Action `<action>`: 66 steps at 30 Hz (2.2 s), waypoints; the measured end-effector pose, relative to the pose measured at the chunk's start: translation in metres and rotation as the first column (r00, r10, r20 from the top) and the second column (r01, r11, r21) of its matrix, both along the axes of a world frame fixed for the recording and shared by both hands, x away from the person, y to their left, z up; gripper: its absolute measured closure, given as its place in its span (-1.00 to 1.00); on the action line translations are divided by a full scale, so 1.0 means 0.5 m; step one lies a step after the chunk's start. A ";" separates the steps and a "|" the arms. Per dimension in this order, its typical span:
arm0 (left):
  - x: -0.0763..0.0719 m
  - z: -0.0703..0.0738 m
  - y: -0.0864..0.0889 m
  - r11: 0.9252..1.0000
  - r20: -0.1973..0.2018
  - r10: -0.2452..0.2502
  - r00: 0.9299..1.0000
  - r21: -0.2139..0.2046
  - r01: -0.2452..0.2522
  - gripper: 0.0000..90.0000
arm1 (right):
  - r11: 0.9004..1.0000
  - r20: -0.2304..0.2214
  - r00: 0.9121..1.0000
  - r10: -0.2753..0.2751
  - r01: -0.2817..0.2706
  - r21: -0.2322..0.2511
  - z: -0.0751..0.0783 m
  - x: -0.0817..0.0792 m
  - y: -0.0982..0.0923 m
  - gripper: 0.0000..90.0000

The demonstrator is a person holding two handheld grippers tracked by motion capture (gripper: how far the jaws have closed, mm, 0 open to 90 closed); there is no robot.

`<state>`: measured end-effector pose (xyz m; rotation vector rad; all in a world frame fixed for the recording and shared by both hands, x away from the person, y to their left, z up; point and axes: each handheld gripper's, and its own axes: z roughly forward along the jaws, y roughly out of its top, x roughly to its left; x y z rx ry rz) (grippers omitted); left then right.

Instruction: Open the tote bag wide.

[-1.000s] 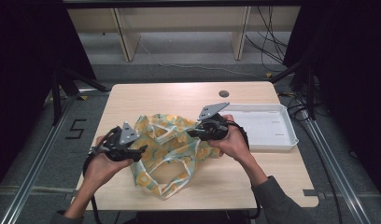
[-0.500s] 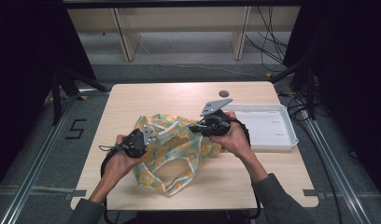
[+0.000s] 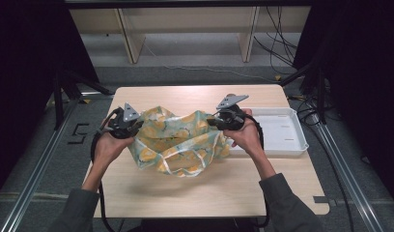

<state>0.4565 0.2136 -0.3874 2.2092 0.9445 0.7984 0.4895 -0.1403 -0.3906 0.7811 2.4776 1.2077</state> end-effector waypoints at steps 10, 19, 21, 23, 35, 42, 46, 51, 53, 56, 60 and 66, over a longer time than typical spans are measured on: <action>0.012 -0.058 -0.016 0.999 -0.130 0.007 0.992 0.035 -0.002 -0.11 | 0.994 -0.042 0.997 -0.065 0.061 -0.093 -0.059 0.042 0.007 1.00; -0.088 0.021 -0.039 1.000 0.065 0.012 0.998 -0.021 -0.011 -0.33 | 0.994 -0.019 0.999 -0.047 0.045 -0.095 -0.059 0.040 0.010 1.00; -0.099 0.016 -0.056 1.000 0.040 -0.017 0.999 -0.015 0.017 -0.26 | 0.995 0.000 1.000 -0.028 0.028 -0.094 -0.060 0.043 0.009 1.00; -0.103 -0.003 -0.079 0.997 0.014 -0.070 0.997 0.020 0.069 -0.27 | 0.996 0.005 1.000 -0.024 0.024 -0.091 -0.060 0.042 0.010 1.00; -0.068 -0.131 -0.146 0.978 -0.060 -0.077 0.995 0.190 0.087 -0.44 | 0.995 -0.061 0.996 -0.059 0.054 -0.080 -0.057 0.035 0.007 1.00; -0.061 -0.114 -0.137 0.969 0.002 -0.126 0.992 0.213 0.122 0.61 | 0.996 -0.053 0.998 -0.042 0.038 -0.078 -0.057 0.036 0.008 1.00; -0.063 -0.073 -0.128 0.978 0.066 -0.141 0.988 0.166 0.128 0.96 | 0.996 -0.036 0.998 -0.045 0.043 -0.074 -0.060 0.036 0.012 0.81; -0.041 -0.014 -0.113 0.989 0.072 -0.139 0.988 0.065 0.134 0.99 | 0.977 0.042 0.998 -0.054 0.062 -0.206 -0.036 0.005 0.030 0.23; -0.027 0.001 -0.108 0.992 0.056 -0.126 0.990 0.016 0.125 0.99 | 0.972 0.040 0.997 -0.072 0.079 -0.221 -0.014 -0.015 0.033 0.03; -0.003 0.014 -0.101 0.993 0.023 -0.113 0.993 -0.028 0.113 0.99 | 0.977 0.089 0.995 -0.041 0.059 -0.206 0.020 -0.040 0.030 -0.02; 0.026 0.015 -0.096 0.994 -0.005 -0.095 0.995 -0.051 0.094 0.99 | 0.989 0.092 0.996 0.002 0.012 -0.149 0.063 -0.078 0.033 -0.04; 0.056 0.005 -0.092 0.995 -0.049 -0.059 0.997 -0.078 0.055 0.99 | 0.991 0.147 0.985 0.090 -0.074 -0.111 0.093 -0.120 0.049 -0.02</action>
